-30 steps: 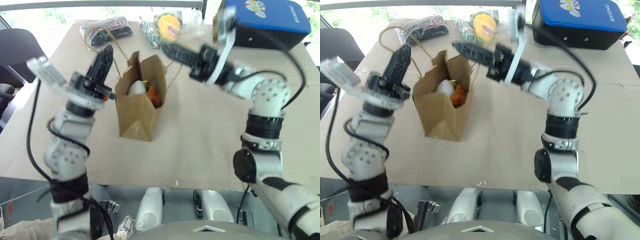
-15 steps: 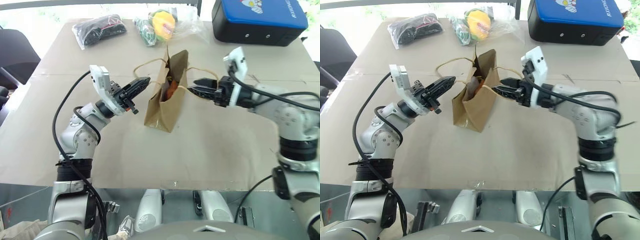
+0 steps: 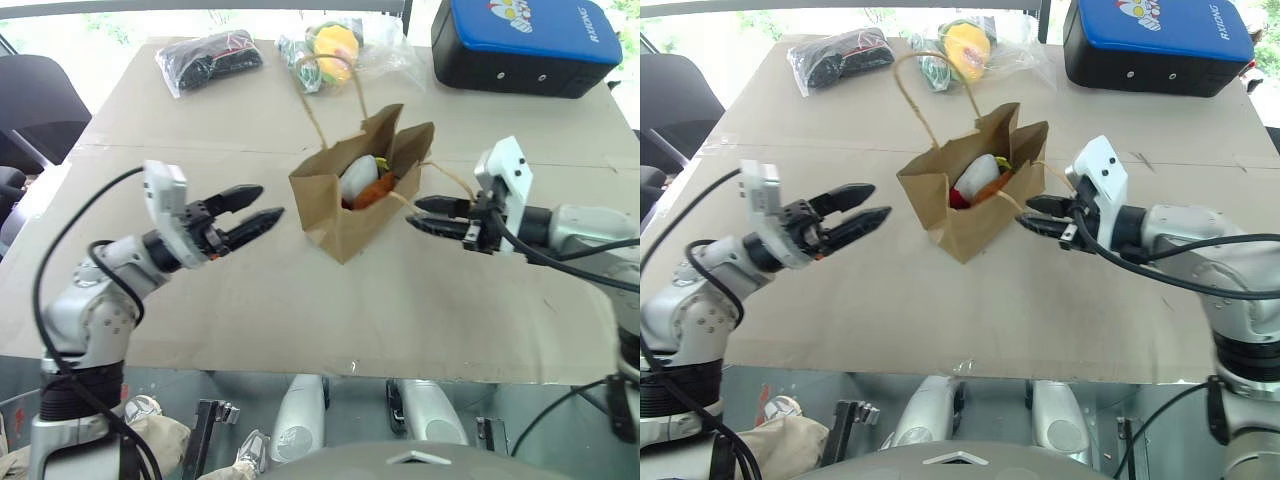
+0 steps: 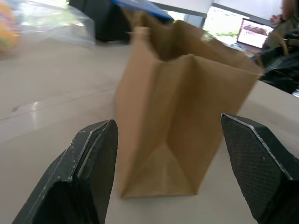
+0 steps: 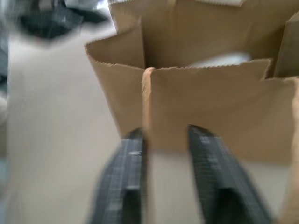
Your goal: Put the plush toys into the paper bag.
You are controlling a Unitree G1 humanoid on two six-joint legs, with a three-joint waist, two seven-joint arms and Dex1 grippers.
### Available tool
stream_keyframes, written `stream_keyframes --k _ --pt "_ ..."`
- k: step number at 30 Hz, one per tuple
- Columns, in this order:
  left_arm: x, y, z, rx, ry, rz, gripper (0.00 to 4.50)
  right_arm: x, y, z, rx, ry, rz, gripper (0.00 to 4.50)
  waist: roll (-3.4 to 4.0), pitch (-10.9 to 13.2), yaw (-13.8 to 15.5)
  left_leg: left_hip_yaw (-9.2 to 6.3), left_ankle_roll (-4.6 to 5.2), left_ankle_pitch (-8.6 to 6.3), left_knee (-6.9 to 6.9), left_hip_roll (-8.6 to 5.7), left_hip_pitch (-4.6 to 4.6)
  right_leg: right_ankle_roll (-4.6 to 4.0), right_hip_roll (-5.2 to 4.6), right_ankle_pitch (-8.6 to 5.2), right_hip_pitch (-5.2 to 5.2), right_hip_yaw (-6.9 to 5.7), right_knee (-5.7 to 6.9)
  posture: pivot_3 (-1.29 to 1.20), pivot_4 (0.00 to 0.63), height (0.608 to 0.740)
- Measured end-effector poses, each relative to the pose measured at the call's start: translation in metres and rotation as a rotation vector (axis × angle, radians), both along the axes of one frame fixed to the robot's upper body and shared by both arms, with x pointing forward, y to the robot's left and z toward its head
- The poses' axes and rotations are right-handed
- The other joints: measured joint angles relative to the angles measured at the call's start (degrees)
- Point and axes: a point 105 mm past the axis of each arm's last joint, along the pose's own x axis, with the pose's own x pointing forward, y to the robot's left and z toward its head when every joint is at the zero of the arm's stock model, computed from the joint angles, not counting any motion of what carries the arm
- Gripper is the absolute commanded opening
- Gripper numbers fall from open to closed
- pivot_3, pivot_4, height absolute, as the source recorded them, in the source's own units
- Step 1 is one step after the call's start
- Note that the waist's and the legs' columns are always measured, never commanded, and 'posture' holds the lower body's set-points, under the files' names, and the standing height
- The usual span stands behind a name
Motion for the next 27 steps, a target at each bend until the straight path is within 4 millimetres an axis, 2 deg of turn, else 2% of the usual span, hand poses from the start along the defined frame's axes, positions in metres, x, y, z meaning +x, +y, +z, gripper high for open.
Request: stream_keyframes --k 2,4,5,6,9,13,15,16,17,18,19,21,24,27 --pt "0.001 -0.008 -0.005 0.003 0.001 -0.004 3.75 0.001 0.001 0.024 0.099 -0.027 0.031 0.08 0.00 0.0 0.0 -0.01 0.00 0.00 0.00 0.00 -0.01 0.00 0.00 0.01 0.00 -0.01 0.01 0.00 0.150 0.740" --pt "0.002 -0.009 -0.006 0.015 -0.007 0.000 3.75 -0.001 -0.006 0.043 0.141 -0.069 0.037 0.74 -0.02 0.0 0.0 -0.06 0.00 0.00 0.00 0.01 -0.01 -0.01 0.01 0.00 0.00 -0.06 0.00 0.00 0.150 0.740" --pt "0.002 -0.009 -0.005 0.019 -0.016 0.003 3.75 -0.003 -0.010 0.048 0.154 -0.070 0.041 1.00 -0.03 0.0 0.1 -0.08 0.00 0.00 -0.01 0.01 0.00 -0.01 0.01 0.00 0.02 -0.09 0.00 0.00 0.150 0.740" --pt "0.003 -0.008 -0.004 0.022 -0.022 0.005 3.75 -0.004 -0.011 0.049 0.161 -0.058 0.048 1.50 -0.03 0.0 0.1 -0.07 0.01 0.00 -0.01 0.01 0.01 -0.01 0.01 0.00 0.03 -0.10 -0.01 0.00 0.150 0.740" --pt "0.005 -0.009 0.001 0.029 -0.048 0.003 3.75 -0.010 -0.014 0.041 0.129 -0.017 0.064 1.50 -0.02 0.0 0.1 -0.06 0.01 0.00 -0.01 0.01 0.00 -0.01 0.00 0.00 0.03 -0.09 -0.01 0.00 0.150 0.740" --pt "0.012 -0.004 0.003 0.036 -0.058 0.027 3.75 -0.010 -0.012 0.015 -0.023 -0.018 0.036 1.50 -0.04 0.0 -0.1 -0.05 0.01 0.00 -0.01 0.01 0.04 -0.01 0.02 -0.01 0.03 -0.07 0.02 0.00 0.150 0.740" --pt "0.014 -0.005 0.004 0.039 -0.065 0.026 3.75 -0.007 -0.005 -0.001 -0.067 -0.014 0.032 1.01 -0.03 0.0 -0.3 -0.06 0.01 0.00 -0.01 0.01 0.04 -0.01 0.03 0.00 0.03 -0.06 0.04 0.00 0.150 0.740" --pt "0.015 -0.005 0.005 0.046 -0.067 0.024 3.75 -0.002 0.004 -0.005 -0.059 -0.031 0.029 0.81 -0.08 0.0 -0.5 -0.04 0.01 0.00 -0.01 0.01 0.08 -0.01 0.04 0.00 0.04 -0.04 0.06 0.00 0.150 0.740" --pt "0.018 -0.008 0.006 0.052 -0.072 0.011 3.75 0.005 0.014 -0.009 -0.043 -0.041 0.025 0.31 -0.11 -0.1 -0.7 -0.06 0.01 0.00 0.00 0.04 0.10 -0.01 0.09 0.00 0.04 -0.04 0.06 0.00 0.150 0.740" --pt "0.019 -0.014 0.006 0.063 -0.076 -0.012 3.75 0.012 0.028 -0.015 -0.032 -0.048 0.034 0.11 -0.11 -0.1 -0.8 -0.06 0.01 0.00 0.00 0.04 0.11 -0.01 0.10 0.00 0.03 -0.03 0.07 0.00 0.150 0.740" --pt "0.020 -0.022 0.007 0.069 -0.085 -0.047 3.75 0.018 0.047 -0.024 -0.024 -0.046 0.052 0.11 -0.09 0.0 -0.7 -0.07 0.01 0.01 0.00 0.04 0.10 -0.01 0.10 0.00 0.03 -0.03 0.10 0.00 0.150 0.740" --pt "0.020 -0.034 0.005 0.078 -0.089 -0.085 3.75 0.023 0.067 -0.037 -0.021 -0.036 0.071 0.11 -0.09 0.0 -0.4 -0.07 -0.01 0.02 0.01 0.04 0.03 -0.02 0.07 0.01 0.02 -0.05 0.07 0.00 0.150 0.740" --pt "0.022 -0.037 -0.001 0.087 -0.078 -0.079 3.75 0.035 0.076 -0.041 -0.010 -0.049 0.054 0.11 -0.09 0.0 -0.1 -0.04 -0.08 0.05 0.05 -0.01 -0.06 0.00 -0.03 0.01 0.02 -0.08 -0.02 0.00 0.150 0.740" --pt "0.025 -0.040 -0.003 0.078 -0.078 -0.046 3.75 0.036 0.084 -0.039 0.022 -0.055 0.063 0.11 -0.10 -0.1 -0.1 -0.07 -0.03 0.02 0.05 -0.01 -0.01 0.00 -0.02 0.01 0.02 -0.09 0.03 0.00 0.150 0.740"
